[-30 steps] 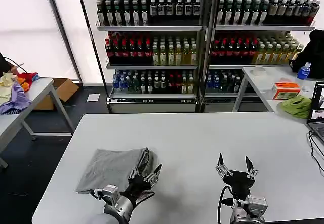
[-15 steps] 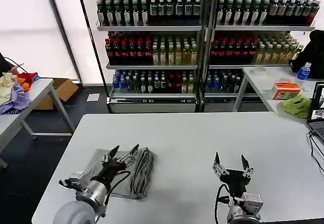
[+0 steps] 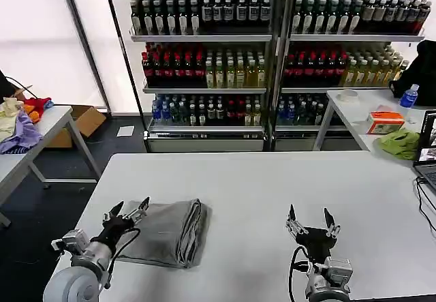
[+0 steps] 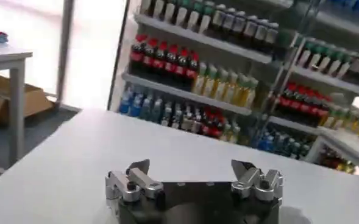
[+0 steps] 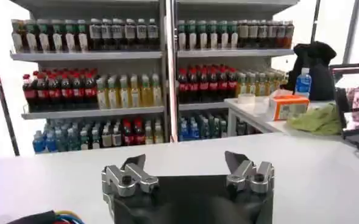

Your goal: Fold and organize the clothes.

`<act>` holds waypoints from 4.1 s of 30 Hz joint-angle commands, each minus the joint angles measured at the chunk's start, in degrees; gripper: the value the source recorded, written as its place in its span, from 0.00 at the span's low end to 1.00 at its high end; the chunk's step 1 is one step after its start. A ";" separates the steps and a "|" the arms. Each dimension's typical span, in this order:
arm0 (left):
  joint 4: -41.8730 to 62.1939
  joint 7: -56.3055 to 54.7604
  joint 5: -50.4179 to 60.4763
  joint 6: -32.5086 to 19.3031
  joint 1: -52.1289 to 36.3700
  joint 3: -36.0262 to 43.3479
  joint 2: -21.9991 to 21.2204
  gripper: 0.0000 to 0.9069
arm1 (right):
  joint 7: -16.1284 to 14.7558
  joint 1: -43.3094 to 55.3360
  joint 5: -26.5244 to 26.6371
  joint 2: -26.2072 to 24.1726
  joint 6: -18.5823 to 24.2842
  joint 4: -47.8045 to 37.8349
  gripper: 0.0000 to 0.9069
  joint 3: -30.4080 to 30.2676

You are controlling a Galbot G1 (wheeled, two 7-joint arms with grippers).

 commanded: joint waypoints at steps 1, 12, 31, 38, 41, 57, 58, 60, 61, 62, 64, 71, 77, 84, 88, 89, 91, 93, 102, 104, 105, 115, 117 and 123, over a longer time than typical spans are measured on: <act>4.82 1.09 1.08 -0.32 0.06 -2.10 0.78 1.00 | 0.19 -0.03 0.33 -0.15 -0.29 0.32 1.00 0.14; 7.08 1.82 2.67 -0.83 -0.31 -1.71 0.14 1.00 | 0.05 -1.05 0.38 -0.55 -0.09 1.06 1.00 0.32; 8.26 3.42 3.75 -0.86 0.59 -1.14 -1.20 1.00 | 0.07 -1.44 0.81 -0.75 0.45 1.65 1.00 0.45; 8.24 4.10 4.88 -0.79 1.34 -0.57 -1.71 0.67 | 0.13 -1.77 1.04 -0.81 0.62 1.94 1.00 0.52; 8.54 4.10 4.95 -0.82 1.40 -0.67 -1.64 0.08 | 0.11 -1.82 1.12 -0.89 0.60 2.15 1.00 0.53; 8.82 4.12 5.08 -1.33 1.35 -1.02 -1.98 0.00 | 0.07 -0.49 1.22 -0.73 0.22 1.61 1.00 0.21; 8.78 3.86 5.09 -1.41 1.36 -1.68 -1.97 0.00 | 0.06 -0.24 1.38 -0.83 0.22 1.37 1.00 0.23; 8.60 3.64 4.83 -1.49 1.47 -3.04 -1.45 0.00 | 0.11 0.21 1.52 -0.85 0.17 0.94 1.00 0.35; 8.36 3.55 4.56 -1.51 1.68 -4.33 -0.56 0.00 | 0.14 0.65 1.64 -0.84 0.08 0.62 1.00 0.36; 8.38 3.46 4.52 -1.70 1.71 -5.33 -0.07 0.00 | 0.16 0.71 1.66 -0.84 0.04 0.59 1.00 0.36; 8.22 2.96 3.51 -1.76 1.79 -8.21 1.88 0.00 | 0.09 1.34 1.87 -0.86 -0.04 0.44 1.00 0.22; 10.22 3.40 2.07 -1.29 2.49 -20.21 11.40 0.00 | 0.03 2.71 3.05 -1.36 -0.03 -0.08 1.00 0.32; 12.60 3.66 2.17 -1.12 2.50 -24.83 18.90 0.00 | 0.06 3.30 3.99 -1.82 0.29 -1.02 1.00 0.47; 9.95 3.74 2.34 -0.78 2.05 -23.58 18.28 0.00 | 0.09 3.69 3.93 -1.47 0.07 -1.25 1.00 0.36; 5.74 3.31 3.38 -0.95 3.01 -17.53 13.20 0.00 | 0.09 3.37 3.66 -1.27 -0.04 -1.31 1.00 0.66; 4.15 2.98 3.47 -0.86 3.08 -15.46 11.87 0.00 | 0.08 3.28 3.64 -1.17 -0.04 -1.35 1.00 0.74; 1.37 1.91 3.30 -0.17 3.12 -12.47 9.29 0.00 | 0.11 2.78 3.25 -0.92 0.02 -1.57 1.00 1.16; -2.22 0.73 1.77 0.77 3.03 -9.45 7.28 0.00 | 0.12 2.31 3.00 -0.78 0.16 -1.72 1.00 1.50; -15.62 -8.29 2.82 4.15 -5.32 19.20 -2.35 0.00 | 0.23 0.25 -0.24 1.49 0.17 -1.17 1.00 1.86; -13.15 -8.42 6.50 4.31 -6.61 23.13 -4.52 0.00 | 0.32 0.05 -1.02 2.00 -0.03 -0.86 1.00 1.50; -10.49 -7.72 9.72 4.13 -7.73 25.23 -5.51 0.00 | 0.32 -0.29 -1.44 2.27 -0.05 -0.61 1.00 1.48; -3.56 -6.77 11.37 4.47 -9.41 24.49 -5.67 0.00 | 0.28 -1.48 -2.71 2.41 0.18 -0.42 1.00 1.42; -3.85 -6.79 10.72 4.45 -9.45 23.44 -5.31 0.03 | 0.30 -1.05 -2.72 2.24 0.03 -0.43 1.00 1.21; -2.00 -4.65 4.88 0.60 -9.30 22.41 -5.98 1.00 | 0.17 0.36 -2.36 1.29 -0.93 -1.07 1.00 1.01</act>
